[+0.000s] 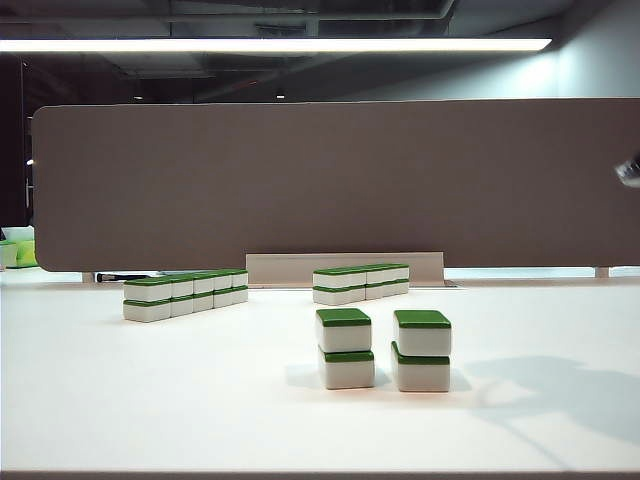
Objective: Take a mahjong tile from the mahjong wall and then place it on the table close to you.
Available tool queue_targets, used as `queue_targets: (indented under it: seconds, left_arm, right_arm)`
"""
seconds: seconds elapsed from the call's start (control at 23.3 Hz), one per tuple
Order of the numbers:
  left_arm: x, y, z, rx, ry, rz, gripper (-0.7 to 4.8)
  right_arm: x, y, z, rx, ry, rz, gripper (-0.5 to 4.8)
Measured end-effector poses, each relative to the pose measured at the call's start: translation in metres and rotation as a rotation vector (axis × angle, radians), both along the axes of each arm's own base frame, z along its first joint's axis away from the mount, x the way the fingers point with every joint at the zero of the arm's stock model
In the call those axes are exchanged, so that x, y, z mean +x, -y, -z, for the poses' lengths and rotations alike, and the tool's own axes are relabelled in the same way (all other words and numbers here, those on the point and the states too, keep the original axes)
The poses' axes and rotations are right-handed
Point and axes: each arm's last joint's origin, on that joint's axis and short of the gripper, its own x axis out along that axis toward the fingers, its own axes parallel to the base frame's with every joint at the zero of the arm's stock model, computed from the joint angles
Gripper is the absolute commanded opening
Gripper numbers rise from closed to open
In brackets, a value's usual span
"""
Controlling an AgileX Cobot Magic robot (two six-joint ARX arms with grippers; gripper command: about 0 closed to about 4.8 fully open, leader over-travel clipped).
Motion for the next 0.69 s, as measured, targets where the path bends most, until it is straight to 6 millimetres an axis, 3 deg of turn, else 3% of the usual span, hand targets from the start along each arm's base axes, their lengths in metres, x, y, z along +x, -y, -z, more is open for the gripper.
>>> queue_targets:
  seconds: [0.47, 0.69]
  left_arm:
    - [0.0, 0.0, 0.0, 0.0, 0.0, 0.0, 0.21]
    - [0.0, 0.0, 0.0, 0.0, 0.0, 0.0, 0.21]
  right_arm:
    - [-0.042, 0.006, 0.038, -0.095, 0.104, 0.246, -0.01]
    - [-0.054, 0.008, 0.045, -0.117, 0.189, 0.347, -0.01]
